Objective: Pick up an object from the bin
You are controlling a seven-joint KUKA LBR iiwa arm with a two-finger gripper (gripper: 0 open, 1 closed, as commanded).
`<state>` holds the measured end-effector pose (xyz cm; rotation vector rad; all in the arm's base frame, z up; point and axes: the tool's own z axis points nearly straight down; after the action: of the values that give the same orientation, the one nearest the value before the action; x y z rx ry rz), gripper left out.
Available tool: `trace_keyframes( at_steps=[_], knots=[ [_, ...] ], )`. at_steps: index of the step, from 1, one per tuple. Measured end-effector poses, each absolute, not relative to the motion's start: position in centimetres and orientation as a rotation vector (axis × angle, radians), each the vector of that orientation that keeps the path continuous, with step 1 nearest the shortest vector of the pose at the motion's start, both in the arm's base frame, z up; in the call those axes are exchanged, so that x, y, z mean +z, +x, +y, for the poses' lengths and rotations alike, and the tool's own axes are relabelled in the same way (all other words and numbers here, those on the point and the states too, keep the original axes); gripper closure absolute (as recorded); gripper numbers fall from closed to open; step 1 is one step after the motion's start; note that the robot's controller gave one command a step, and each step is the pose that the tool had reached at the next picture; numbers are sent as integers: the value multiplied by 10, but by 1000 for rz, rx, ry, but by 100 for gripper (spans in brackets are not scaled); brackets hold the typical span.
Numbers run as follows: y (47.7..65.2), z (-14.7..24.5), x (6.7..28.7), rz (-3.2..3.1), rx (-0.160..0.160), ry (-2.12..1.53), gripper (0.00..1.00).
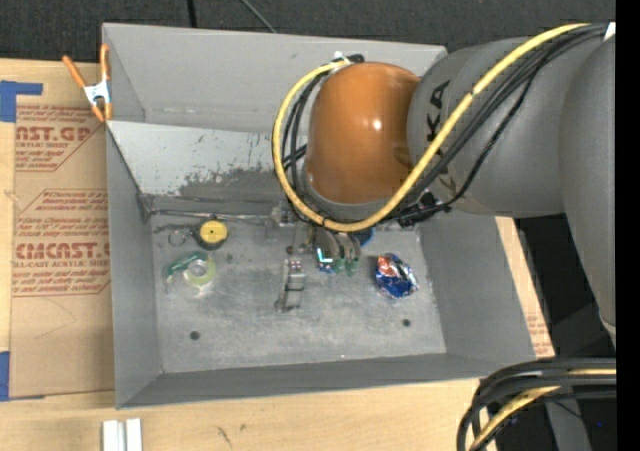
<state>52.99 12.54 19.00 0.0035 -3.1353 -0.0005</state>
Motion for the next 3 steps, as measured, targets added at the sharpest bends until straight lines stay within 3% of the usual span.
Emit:
trace_keyframes(
  at_steps=[1,2,3],
  knots=[
    [566,152,105,-3130,-1,-222,0],
    [586,206,76,-3143,-3,111,0],
    [587,205,78,-3145,-4,106,100]
  ],
)
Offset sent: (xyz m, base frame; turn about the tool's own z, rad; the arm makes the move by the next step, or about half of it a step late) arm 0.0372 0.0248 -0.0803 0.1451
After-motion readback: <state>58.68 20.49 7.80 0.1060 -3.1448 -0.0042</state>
